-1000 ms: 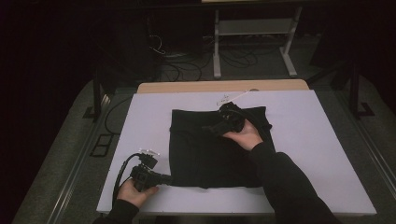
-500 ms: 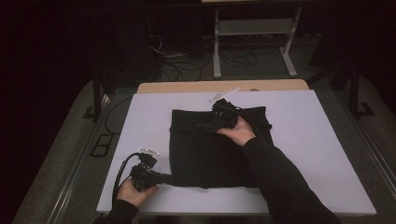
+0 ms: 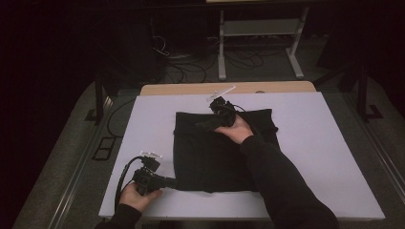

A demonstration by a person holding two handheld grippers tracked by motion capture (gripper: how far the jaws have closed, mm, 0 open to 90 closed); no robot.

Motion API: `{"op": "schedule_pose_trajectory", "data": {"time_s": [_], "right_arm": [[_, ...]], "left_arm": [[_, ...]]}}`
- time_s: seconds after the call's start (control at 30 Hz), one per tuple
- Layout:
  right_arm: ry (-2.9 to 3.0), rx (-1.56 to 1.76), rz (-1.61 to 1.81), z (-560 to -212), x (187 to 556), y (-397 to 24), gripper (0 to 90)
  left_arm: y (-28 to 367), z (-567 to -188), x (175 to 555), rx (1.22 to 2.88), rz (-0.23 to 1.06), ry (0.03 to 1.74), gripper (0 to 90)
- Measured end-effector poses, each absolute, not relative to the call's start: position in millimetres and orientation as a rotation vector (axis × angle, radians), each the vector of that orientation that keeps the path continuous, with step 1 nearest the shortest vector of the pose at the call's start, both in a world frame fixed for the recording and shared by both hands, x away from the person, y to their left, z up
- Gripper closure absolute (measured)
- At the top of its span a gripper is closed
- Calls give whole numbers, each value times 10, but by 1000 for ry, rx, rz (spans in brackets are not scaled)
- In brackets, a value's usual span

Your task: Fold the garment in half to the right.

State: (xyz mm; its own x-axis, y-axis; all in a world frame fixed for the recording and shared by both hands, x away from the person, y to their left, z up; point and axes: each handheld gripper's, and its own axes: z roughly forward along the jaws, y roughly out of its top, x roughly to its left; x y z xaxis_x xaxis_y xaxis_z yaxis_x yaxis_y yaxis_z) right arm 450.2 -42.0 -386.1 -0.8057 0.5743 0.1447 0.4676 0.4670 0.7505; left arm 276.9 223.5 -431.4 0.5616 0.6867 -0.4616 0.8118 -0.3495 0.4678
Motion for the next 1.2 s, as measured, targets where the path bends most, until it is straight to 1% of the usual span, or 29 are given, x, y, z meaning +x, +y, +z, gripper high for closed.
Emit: {"op": "schedule_pose_trajectory", "data": {"time_s": [0.8, 1.2], "right_arm": [[2589, 916, 1232, -3873, 4690, -205, 0], [2590, 922, 1215, -3798, 4801, -105, 0]], "left_arm": [[2242, -4312, 2770, 2123, -246, 1195, 838], [2247, -4314, 2773, 2121, -251, 1195, 837]]}}
